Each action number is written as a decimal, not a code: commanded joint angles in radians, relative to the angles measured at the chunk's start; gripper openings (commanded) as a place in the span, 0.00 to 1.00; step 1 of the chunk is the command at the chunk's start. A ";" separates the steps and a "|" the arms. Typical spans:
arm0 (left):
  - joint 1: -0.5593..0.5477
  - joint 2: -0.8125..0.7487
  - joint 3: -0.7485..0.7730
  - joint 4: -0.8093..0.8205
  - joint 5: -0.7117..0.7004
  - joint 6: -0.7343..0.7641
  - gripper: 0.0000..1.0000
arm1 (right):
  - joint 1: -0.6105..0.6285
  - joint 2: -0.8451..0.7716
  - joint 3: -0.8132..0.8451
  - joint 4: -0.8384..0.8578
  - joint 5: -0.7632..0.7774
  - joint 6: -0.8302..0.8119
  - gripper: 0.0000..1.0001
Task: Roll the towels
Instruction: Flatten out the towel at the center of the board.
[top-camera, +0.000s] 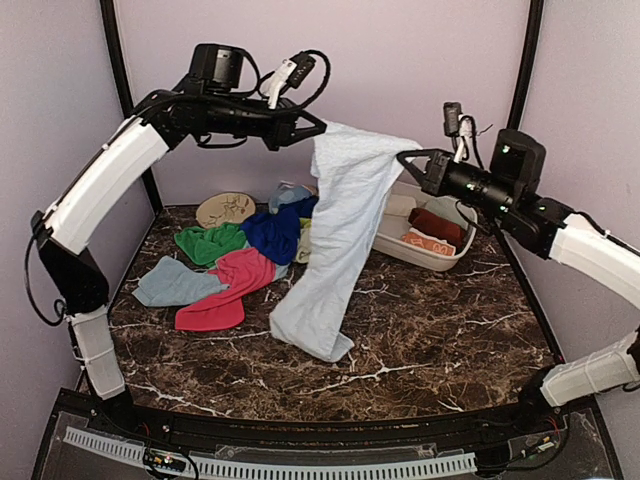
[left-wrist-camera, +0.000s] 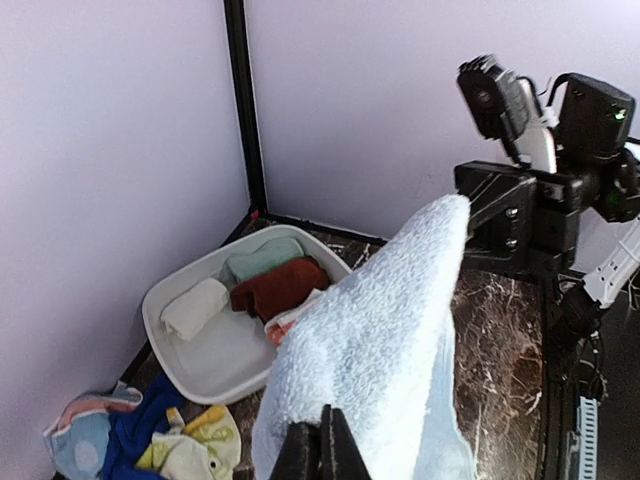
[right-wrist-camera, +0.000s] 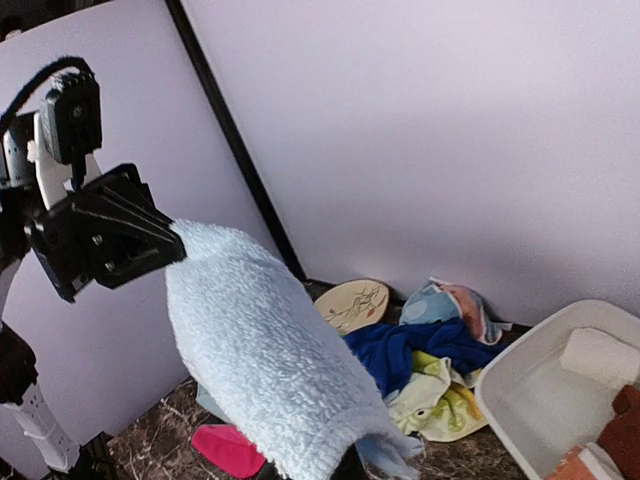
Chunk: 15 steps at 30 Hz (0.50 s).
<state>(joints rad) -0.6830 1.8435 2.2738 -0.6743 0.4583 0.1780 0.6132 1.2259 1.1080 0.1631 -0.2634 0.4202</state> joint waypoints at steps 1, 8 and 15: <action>-0.066 0.158 0.314 0.055 -0.098 0.002 0.00 | -0.046 -0.116 0.125 -0.229 0.125 -0.133 0.00; -0.072 -0.036 -0.045 0.080 -0.117 0.052 0.00 | 0.044 -0.164 0.125 -0.387 0.108 -0.155 0.00; -0.044 -0.341 -0.644 0.092 -0.234 0.129 0.00 | 0.357 0.032 -0.049 -0.292 0.159 -0.078 0.00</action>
<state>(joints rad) -0.7597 1.6051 1.8091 -0.5671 0.3172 0.2527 0.8314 1.1156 1.1156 -0.1581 -0.1390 0.3016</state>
